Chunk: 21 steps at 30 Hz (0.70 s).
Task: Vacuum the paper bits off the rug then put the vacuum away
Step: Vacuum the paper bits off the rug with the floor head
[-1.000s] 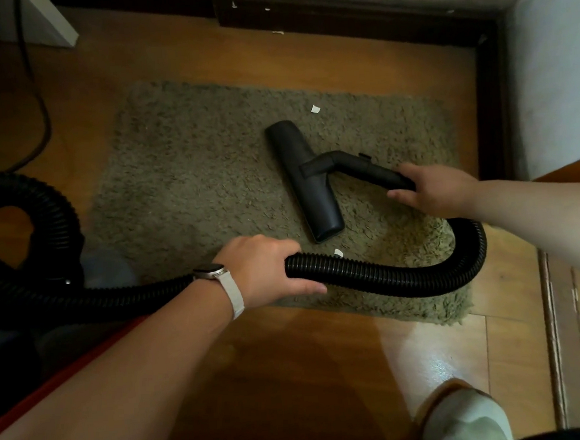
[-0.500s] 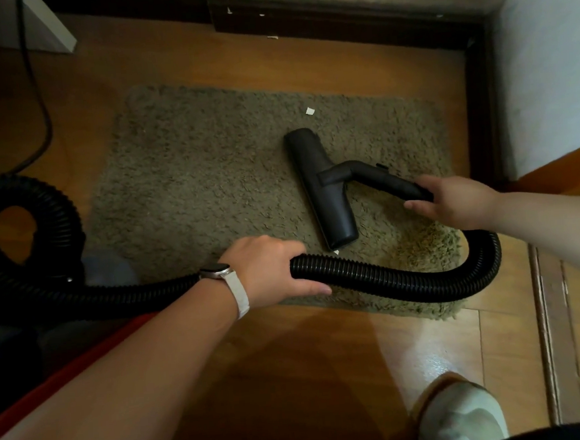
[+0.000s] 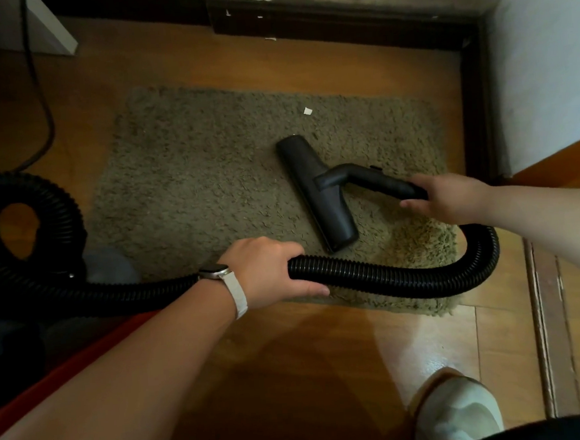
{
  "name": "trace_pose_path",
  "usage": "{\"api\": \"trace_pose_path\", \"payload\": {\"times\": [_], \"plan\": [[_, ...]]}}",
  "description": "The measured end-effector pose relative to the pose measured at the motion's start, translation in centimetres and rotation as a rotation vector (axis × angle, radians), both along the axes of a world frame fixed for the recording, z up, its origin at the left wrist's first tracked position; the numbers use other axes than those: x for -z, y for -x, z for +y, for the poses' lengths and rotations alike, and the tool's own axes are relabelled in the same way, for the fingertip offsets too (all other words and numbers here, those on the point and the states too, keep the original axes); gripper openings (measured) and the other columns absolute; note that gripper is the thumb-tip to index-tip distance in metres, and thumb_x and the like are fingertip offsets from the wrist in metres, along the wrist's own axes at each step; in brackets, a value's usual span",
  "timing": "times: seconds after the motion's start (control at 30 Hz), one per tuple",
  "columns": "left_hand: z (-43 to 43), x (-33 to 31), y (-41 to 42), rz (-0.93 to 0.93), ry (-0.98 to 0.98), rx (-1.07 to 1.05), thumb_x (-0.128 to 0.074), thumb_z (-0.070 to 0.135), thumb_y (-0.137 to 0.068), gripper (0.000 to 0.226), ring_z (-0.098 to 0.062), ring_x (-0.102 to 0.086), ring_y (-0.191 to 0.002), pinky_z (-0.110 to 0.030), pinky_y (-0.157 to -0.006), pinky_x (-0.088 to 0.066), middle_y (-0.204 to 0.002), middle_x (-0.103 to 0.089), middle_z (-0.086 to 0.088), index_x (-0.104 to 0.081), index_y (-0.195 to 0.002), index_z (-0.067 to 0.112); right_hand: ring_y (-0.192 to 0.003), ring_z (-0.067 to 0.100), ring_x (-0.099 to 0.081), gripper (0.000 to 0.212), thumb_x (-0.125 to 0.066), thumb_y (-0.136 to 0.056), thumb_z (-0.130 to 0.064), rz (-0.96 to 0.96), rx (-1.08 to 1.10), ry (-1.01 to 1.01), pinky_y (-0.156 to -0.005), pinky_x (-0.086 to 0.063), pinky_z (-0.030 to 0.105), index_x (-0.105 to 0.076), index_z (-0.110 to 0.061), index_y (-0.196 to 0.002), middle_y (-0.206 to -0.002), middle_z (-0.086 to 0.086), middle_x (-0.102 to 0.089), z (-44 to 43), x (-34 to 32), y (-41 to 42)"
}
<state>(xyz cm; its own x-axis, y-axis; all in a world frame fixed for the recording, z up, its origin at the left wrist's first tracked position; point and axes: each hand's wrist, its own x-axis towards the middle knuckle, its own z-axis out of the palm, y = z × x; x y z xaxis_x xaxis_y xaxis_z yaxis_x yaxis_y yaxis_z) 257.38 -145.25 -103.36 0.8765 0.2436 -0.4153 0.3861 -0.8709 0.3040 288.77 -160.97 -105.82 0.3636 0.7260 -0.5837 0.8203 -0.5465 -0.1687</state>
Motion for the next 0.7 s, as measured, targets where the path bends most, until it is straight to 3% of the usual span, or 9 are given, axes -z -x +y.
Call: {"api": "trace_pose_path", "payload": {"times": [0.17,0.5,0.7], "plan": [[-0.1,-0.1,-0.1,-0.011,0.011,-0.013,-0.041,0.091,-0.07,0.062,-0.004,-0.058,-0.069,-0.03,-0.067,-0.054,-0.072,-0.059,0.014,-0.058,-0.092,0.035,-0.062,0.021,-0.063,0.028,-0.054,-0.096,-0.051,-0.023,0.022,-0.015,-0.058,-0.054,0.044,-0.052,-0.027,-0.11,-0.074,0.003,-0.064,-0.5,-0.1,-0.9],[-0.2,-0.6,-0.2,-0.036,0.012,-0.016,-0.042,0.091,-0.069,0.064,-0.007,-0.06,-0.072,-0.031,-0.069,-0.055,-0.075,-0.06,0.014,-0.059,-0.093,0.034,-0.063,0.018,-0.061,0.023,-0.057,-0.096,-0.046,-0.012,0.1,-0.121,-0.051,-0.042,0.03,-0.053,-0.026,-0.106,-0.075,0.002,-0.062,-2.0,-0.9,-0.5],[-0.8,-0.7,-0.3,-0.027,0.01,0.034,-0.042,0.091,-0.069,0.061,-0.007,-0.058,-0.068,-0.028,-0.062,-0.049,-0.071,-0.057,0.014,-0.056,-0.089,0.034,-0.061,0.013,-0.059,0.028,-0.059,-0.094,-0.048,-0.013,-0.045,-0.123,-0.051,-0.042,0.028,-0.056,-0.023,-0.106,-0.072,-0.001,-0.062,-2.7,-1.2,0.4]]}}
